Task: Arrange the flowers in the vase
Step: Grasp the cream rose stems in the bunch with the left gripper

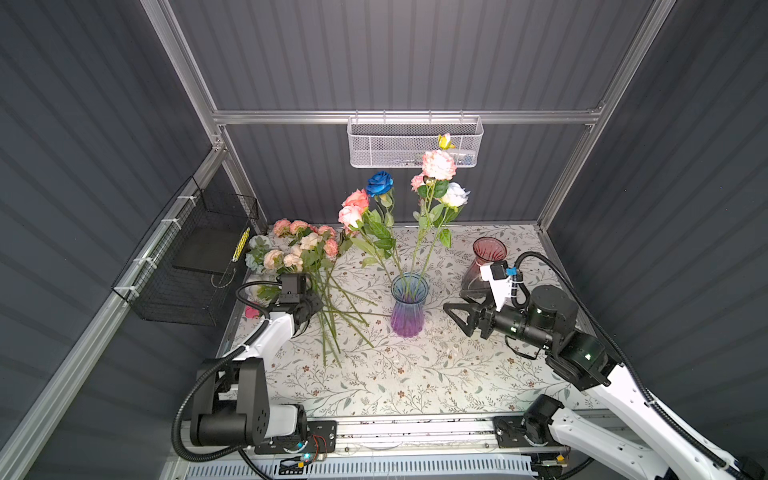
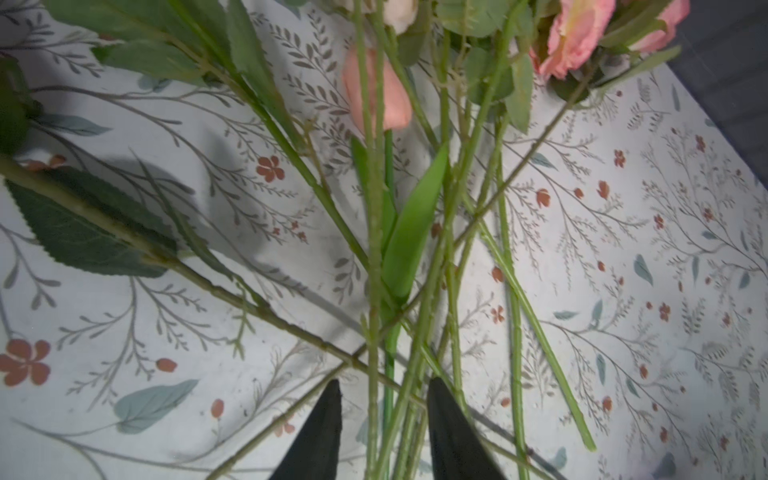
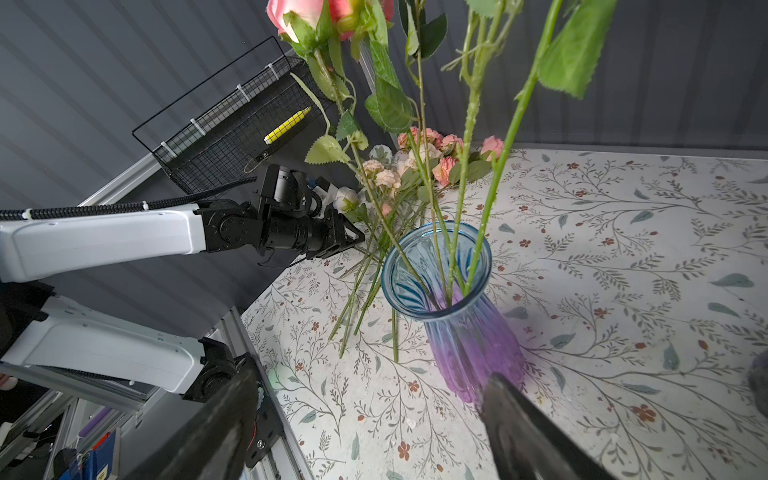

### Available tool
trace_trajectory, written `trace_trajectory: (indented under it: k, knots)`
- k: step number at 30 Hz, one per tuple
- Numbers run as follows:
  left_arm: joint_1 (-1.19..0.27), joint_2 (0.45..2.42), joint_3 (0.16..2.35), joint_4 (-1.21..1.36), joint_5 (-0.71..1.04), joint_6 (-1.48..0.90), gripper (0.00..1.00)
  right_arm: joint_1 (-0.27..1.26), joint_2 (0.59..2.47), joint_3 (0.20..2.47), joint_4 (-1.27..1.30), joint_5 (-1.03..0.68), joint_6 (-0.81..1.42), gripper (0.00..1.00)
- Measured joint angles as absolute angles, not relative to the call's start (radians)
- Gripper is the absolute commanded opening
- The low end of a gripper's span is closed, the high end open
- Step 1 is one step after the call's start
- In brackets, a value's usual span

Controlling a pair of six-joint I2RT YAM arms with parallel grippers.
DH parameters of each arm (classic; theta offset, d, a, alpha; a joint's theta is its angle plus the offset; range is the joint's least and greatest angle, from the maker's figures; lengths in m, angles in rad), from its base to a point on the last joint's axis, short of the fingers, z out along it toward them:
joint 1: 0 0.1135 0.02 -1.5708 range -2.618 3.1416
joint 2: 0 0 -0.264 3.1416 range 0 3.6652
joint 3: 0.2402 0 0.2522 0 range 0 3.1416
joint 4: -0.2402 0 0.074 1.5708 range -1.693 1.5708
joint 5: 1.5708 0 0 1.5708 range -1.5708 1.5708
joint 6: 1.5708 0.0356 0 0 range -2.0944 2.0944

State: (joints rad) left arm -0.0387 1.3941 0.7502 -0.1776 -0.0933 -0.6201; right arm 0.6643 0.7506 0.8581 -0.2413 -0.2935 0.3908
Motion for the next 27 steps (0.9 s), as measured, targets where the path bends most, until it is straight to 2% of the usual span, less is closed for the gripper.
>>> trace_trajectory:
  k: [9, 14, 22, 27]
  knots:
    - [-0.021, 1.485, 0.780, -0.121, -0.105, -0.616, 0.32, 0.664, 0.741, 0.858, -0.258, -0.284, 0.377, 0.86]
    - [-0.018, 1.528, 0.816, -0.093, -0.106, -0.604, 0.25, 0.664, 0.740, 0.858, -0.259, -0.283, 0.376, 0.86]
    - [-0.017, 1.614, 0.847, -0.081, -0.131, -0.601, 0.25, 0.664, 0.740, 0.858, -0.261, -0.283, 0.374, 0.86]
    - [-0.016, 1.660, 0.865, -0.081, -0.140, -0.591, 0.08, 0.664, 0.740, 0.858, -0.263, -0.282, 0.374, 0.86]
